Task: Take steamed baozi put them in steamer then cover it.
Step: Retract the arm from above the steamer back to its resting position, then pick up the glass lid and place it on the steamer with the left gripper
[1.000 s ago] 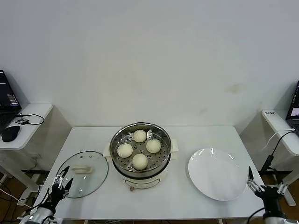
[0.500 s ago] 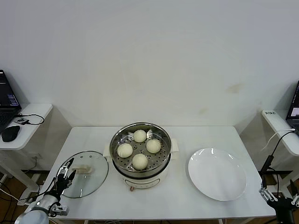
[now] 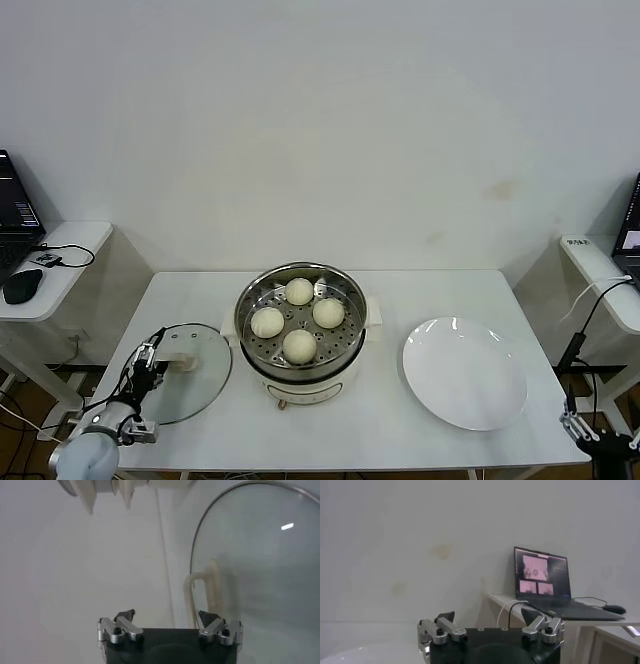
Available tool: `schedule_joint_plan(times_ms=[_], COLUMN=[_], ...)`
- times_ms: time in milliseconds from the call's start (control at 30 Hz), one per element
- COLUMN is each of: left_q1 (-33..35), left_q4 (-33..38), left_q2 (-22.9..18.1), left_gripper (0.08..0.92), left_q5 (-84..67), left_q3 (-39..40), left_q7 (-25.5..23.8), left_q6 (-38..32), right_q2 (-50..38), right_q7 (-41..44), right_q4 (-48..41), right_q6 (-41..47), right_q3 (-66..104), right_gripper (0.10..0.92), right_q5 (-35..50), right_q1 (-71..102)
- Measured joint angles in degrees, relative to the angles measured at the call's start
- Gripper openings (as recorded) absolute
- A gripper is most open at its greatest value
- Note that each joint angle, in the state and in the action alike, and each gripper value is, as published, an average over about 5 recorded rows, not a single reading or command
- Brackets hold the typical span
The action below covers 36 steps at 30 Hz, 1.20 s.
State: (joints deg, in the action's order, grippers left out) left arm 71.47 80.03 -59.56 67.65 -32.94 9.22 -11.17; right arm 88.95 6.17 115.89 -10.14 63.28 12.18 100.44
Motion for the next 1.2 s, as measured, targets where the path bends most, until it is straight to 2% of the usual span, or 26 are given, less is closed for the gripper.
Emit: schedule_joint_plan(times_ms=[167, 800, 900, 1200], left_q1=[-1.09, -2.76, -2.45, 0.04], left_q4=[-1.67, -6.09, -5.89, -1.28], left_q2=[-0.52, -1.84, -2.02, -1.19], left_gripper=[0.714, 0.175, 0.149, 0.149], left_q5=[-0.64, -1.67, -1.88, -3.79], left_q3=[0.7, 0.87, 0.54, -1.35], left_q7=[-0.18, 1.92, 2.66, 3.84], left_q6=[0.12, -0.13, -0.36, 1.04], right_q2=[0.06, 0.07, -0.01, -0.58], right_q7=[0.04, 0.22, 0.26, 0.56], right_q4=[-0.21, -0.17, -0.2, -0.04], right_q6=[-0.02, 0.15, 0.14, 0.17], right_q3=[0.09, -0.51, -0.83, -2.29], right_gripper=[0.823, 0.823, 0.823, 0.823], right_q5=[-0.36, -1.2, -1.42, -2.06], right_q1=[-0.05, -0.22, -0.22, -0.11])
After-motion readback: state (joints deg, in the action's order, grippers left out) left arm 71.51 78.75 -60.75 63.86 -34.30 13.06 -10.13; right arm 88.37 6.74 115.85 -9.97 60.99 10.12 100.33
